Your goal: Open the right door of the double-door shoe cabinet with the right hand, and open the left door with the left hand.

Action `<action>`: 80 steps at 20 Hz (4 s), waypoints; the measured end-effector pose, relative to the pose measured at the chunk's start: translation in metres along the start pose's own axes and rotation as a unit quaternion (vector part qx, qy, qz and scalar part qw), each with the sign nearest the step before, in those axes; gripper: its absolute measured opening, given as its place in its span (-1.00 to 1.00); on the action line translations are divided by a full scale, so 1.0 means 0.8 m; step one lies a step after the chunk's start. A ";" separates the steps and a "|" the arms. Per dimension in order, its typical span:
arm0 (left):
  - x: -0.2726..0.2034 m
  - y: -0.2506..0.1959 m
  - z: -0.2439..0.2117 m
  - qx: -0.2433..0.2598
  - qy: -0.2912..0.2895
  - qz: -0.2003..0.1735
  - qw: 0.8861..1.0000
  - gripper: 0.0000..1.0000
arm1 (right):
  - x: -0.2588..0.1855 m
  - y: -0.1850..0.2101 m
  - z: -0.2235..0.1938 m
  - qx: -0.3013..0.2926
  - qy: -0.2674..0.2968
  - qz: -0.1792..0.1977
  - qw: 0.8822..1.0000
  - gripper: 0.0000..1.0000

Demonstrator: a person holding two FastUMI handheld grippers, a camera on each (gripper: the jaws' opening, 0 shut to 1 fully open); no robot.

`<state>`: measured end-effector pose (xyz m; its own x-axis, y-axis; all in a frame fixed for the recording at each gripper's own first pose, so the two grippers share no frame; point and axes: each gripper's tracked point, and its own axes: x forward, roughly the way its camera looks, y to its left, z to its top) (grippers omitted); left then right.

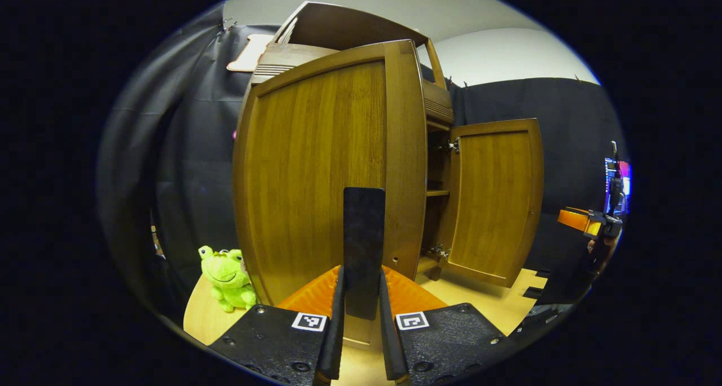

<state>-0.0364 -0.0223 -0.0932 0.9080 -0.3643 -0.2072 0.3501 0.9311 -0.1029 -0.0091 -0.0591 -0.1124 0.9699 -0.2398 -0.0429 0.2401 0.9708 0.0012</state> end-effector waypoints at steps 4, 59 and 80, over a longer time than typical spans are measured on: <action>-0.017 0.012 0.002 -0.003 -0.004 0.030 1.000 -0.39 | 0.001 0.001 0.001 -0.003 -0.004 -0.002 1.000 0.84; -0.182 0.092 0.143 0.021 -0.150 0.206 0.967 0.83 | 0.011 0.060 0.038 0.023 -0.031 0.042 0.998 0.84; -0.027 -0.069 0.168 0.008 -0.163 0.192 0.968 0.84 | 0.073 0.188 0.060 0.011 -0.026 0.118 0.993 0.83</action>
<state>-0.0447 -0.0627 0.0473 0.9954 0.0313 0.0906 -0.0257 0.9977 -0.0628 0.0856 0.0724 -0.0666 0.9999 -0.0068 0.0132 0.0064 0.9996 0.0276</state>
